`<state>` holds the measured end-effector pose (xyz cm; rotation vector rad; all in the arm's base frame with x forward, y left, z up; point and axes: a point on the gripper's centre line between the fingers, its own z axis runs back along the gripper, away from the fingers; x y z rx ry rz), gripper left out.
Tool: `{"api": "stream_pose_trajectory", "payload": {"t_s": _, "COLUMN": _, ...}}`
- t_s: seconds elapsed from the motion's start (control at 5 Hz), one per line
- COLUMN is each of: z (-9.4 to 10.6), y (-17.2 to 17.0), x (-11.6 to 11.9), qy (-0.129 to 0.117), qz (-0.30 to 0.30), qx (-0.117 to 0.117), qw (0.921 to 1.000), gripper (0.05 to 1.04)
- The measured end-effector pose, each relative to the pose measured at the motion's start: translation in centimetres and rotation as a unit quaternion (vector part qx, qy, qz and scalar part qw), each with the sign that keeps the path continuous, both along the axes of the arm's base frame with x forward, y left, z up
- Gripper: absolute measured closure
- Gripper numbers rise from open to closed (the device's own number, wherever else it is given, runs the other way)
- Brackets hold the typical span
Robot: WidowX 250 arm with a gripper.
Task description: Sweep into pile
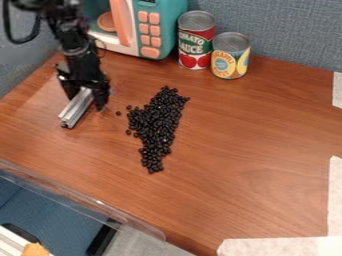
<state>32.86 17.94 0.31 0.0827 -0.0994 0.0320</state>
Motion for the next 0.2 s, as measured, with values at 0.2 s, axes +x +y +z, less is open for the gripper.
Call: {"api": "stream_pose_trajectory", "payload": {"t_s": 0.2, "z": 2.88, "y": -0.24, "x": 0.58, "qy": -0.002, "qz": 0.010, "qx": 0.015, "qw": 0.9998, "gripper": 0.079}}
